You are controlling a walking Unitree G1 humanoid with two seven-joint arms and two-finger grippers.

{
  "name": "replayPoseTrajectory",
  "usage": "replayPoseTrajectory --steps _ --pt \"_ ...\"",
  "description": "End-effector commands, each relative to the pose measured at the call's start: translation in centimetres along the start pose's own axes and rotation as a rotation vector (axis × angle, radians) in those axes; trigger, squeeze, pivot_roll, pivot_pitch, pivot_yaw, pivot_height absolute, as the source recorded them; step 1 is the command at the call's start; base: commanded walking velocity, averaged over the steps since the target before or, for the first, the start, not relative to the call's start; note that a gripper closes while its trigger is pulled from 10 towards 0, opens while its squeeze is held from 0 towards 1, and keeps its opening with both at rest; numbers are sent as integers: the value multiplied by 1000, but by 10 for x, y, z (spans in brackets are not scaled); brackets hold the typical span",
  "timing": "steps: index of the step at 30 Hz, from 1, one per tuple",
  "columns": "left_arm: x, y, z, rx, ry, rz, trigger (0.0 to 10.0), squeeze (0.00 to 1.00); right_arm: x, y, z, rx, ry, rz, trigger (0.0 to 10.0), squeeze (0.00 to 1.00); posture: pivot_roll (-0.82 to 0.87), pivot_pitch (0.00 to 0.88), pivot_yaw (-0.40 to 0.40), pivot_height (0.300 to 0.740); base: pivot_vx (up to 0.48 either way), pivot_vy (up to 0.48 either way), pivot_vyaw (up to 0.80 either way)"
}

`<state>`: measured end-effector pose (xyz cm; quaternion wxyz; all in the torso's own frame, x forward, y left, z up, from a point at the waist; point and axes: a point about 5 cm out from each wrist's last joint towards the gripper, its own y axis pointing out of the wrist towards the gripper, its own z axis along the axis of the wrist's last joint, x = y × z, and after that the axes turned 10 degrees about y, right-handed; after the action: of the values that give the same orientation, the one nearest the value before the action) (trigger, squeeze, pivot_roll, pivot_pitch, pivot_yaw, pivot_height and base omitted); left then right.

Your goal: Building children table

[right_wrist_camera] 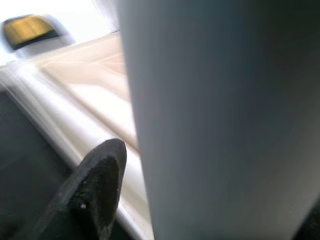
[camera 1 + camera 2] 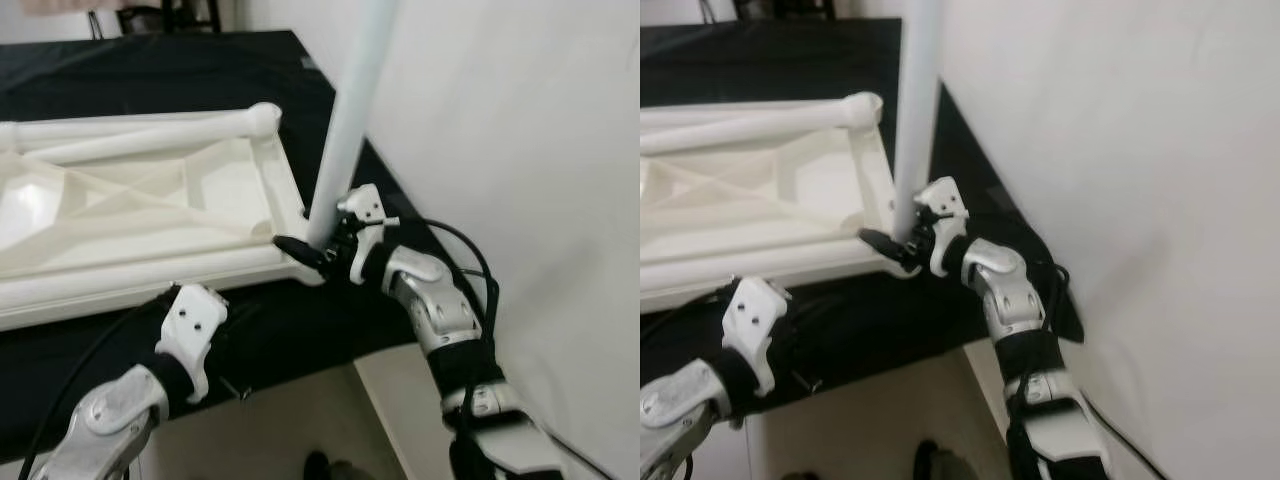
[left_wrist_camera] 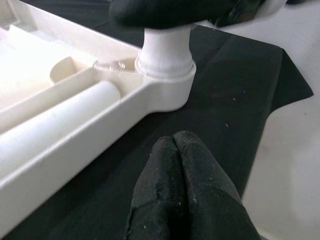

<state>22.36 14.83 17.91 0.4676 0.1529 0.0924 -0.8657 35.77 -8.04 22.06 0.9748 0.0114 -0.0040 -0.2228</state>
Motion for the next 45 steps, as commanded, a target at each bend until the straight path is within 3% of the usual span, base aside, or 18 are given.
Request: replayPoseTrajectory --steps 1,3,8,9,17,26,27,28,29,30,31,32,33,34,38,42,43,45 --pt "4 0 -3 -7 -9 -10 10000 0 -5 2 -6 -24 -6 80 10000 0 96 241 -150 740 0 0 0" --pt "6 1 -3 -6 -9 -11 10000 0 1 1 3 -95 -48 223 10000 0 106 236 -160 740 0 0 0" --pt "6 1 -3 -7 -6 -7 10000 0 6 3 11 -118 -71 252 10000 0 112 234 -163 740 0 0 0" --pt "5 1 -2 -6 -4 -1 10000 0 10 5 21 -105 -55 285 0 0 115 234 -164 740 0 0 0" --pt "7 1 -2 -6 -5 -1 10000 0 15 1 33 -99 -37 365 0 0 117 231 -167 740 0 0 0" --pt "7 0 -2 -6 -6 -4 10000 0 21 -11 19 -111 -27 329 0 0 103 236 -163 740 0 0 0" --pt "7 -1 -3 -10 -6 -5 10000 0 26 -13 0 -128 4 147 0 0 95 236 -166 740 0 0 0" --pt "7 -1 -3 -10 -6 -5 10000 0 26 -13 0 -128 4 147 0 0 95 236 -166 740 0 0 0" --pt "7 -2 -4 -13 -6 -6 10000 0 29 -16 -13 -144 22 15 0 0 95 236 -166 740 0 0 0" --pt "5 -3 -4 -17 -6 -8 10000 0 36 -19 -39 -75 98 -461 0 0 80 243 -157 740 0 0 0" --pt "5 -3 -4 -17 -6 -8 10000 0 36 -19 -39 -75 98 -461 0 0 80 243 -157 740 0 0 0" --pt "4 -4 -4 -15 -10 -9 10000 0 7 -22 -77 -119 182 -569 0 0 92 263 -138 740 0 0 0" --pt "3 -4 -3 -13 -14 -10 10000 0 -16 -25 -97 -141 242 -606 0 0 92 263 -138 740 0 0 0" --pt "3 -3 -3 -4 -30 -14 10000 0 -20 -25 -94 -133 239 -608 0 0 57 233 -129 740 0 0 0" --pt "9 1 -4 8 -57 -26 10000 0 -3 -26 -94 -171 219 -575 0 0 80 236 -156 740 0 0 0" --pt "10 1 -5 2 -48 -27 10000 0 -6 -21 -94 -192 196 -522 0 0 74 228 -156 740 0 0 0" --pt "8 -1 -6 -5 -41 -17 10000 0 -7 -18 -93 -202 165 -507 4902 0 80 228 -154 740 0 0 0" --pt "5 -3 -7 -13 -32 -5 10000 0 -8 -15 -91 -212 133 -494 4902 0 80 228 -154 740 0 0 0"
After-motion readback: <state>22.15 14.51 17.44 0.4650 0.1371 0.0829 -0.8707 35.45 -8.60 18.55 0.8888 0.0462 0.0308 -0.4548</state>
